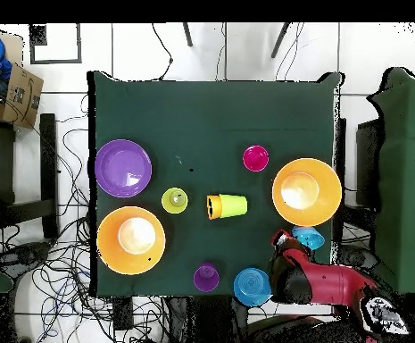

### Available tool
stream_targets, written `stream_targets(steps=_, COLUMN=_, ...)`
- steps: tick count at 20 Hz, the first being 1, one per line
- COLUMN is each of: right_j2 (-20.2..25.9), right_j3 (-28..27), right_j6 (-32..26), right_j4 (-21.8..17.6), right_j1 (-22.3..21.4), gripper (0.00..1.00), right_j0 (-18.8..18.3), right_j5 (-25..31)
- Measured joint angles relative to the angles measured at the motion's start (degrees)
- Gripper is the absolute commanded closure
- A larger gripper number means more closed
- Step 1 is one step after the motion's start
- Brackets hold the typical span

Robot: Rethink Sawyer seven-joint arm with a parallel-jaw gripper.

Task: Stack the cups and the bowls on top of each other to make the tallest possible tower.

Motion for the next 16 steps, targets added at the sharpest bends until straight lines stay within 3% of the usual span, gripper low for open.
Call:
stream_targets(steps=8, right_j2=4.2, right_j3=2.4, right_j6=0.0, right_j4=1.1, right_j1=-4.1, gripper=1.0, right_j0=-4.1, right_j5=1.8)
stream_targets(steps=13, right_j2=10.3, right_j3=6.2, right_j6=0.0, right_j4=5.2, right_j1=-10.0, gripper=1.0, right_j0=-9.6, right_j5=8.9)
stream_targets(steps=16, right_j2=11.8, right_j3=6.9, right_j6=0.0, right_j4=6.6, right_j1=-11.6, gripper=1.0, right_j0=-10.5, right_j5=11.4)
